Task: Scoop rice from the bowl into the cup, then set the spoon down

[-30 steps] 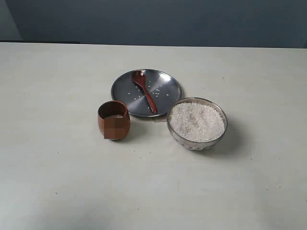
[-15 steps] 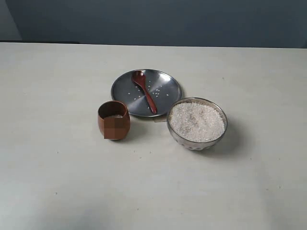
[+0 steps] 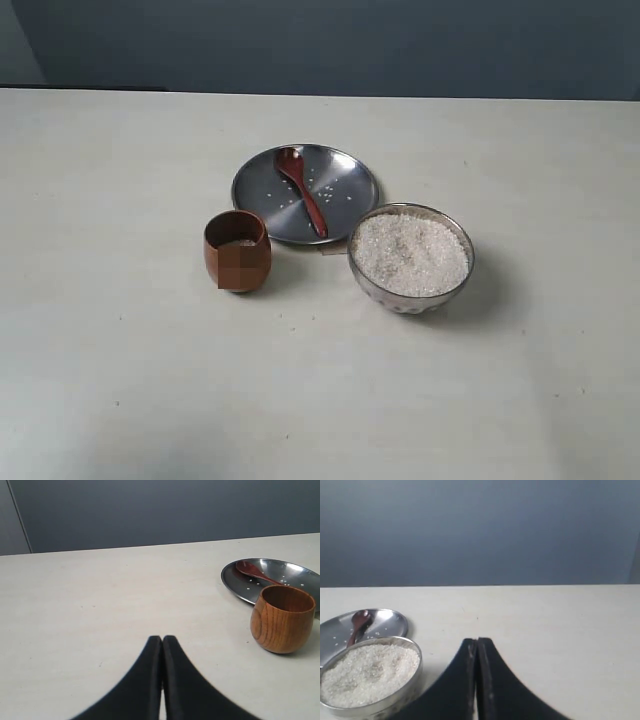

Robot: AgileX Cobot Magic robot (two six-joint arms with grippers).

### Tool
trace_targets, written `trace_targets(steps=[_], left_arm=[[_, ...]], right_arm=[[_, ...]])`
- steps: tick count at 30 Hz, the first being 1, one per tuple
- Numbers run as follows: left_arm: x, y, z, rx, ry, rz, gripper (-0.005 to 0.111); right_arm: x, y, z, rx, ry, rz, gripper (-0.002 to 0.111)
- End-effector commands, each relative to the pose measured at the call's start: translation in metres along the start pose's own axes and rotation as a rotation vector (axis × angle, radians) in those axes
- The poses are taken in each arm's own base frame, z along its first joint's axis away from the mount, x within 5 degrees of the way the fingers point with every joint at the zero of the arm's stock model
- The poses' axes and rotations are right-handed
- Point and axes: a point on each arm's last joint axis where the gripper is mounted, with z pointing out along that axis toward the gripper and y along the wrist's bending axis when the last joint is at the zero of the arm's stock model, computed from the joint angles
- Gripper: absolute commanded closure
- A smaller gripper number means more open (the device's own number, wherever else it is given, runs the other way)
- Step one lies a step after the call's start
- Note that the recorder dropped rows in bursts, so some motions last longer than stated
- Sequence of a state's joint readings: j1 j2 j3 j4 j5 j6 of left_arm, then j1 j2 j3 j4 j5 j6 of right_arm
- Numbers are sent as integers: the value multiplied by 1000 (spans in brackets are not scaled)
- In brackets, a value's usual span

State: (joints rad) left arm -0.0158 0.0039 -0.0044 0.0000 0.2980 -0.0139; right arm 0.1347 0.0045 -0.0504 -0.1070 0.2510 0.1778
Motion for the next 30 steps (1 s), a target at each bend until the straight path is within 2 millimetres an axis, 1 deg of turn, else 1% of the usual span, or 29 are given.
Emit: trace_targets(steps=[1,2,4,6,9,19,22,30], left_arm=[[0,0,0,7,-9,-4,106],[0,0,0,7,-9,-4,106],[0,0,0,7,-9,-4,106],[0,0,0,7,-9,-4,106],[0,0,0,7,-9,-4,106],[0,0,0,7,-9,-4,106],[0,0,0,7,-9,-4,106],[0,0,0,7,-9,-4,106]], right_arm=[[10,-1,2,10,42,1,108],[14,-1,3,8,44,0,108],[15,-1,3,4,35,7,108],[19,-2,3,10,73,7,108],[17,-1,3,8,49,-50,108],[22,-2,3,15,104,-68,108],[26,-3,2,22,152,-68,108],[26,-3,2,23,155,-75,108]])
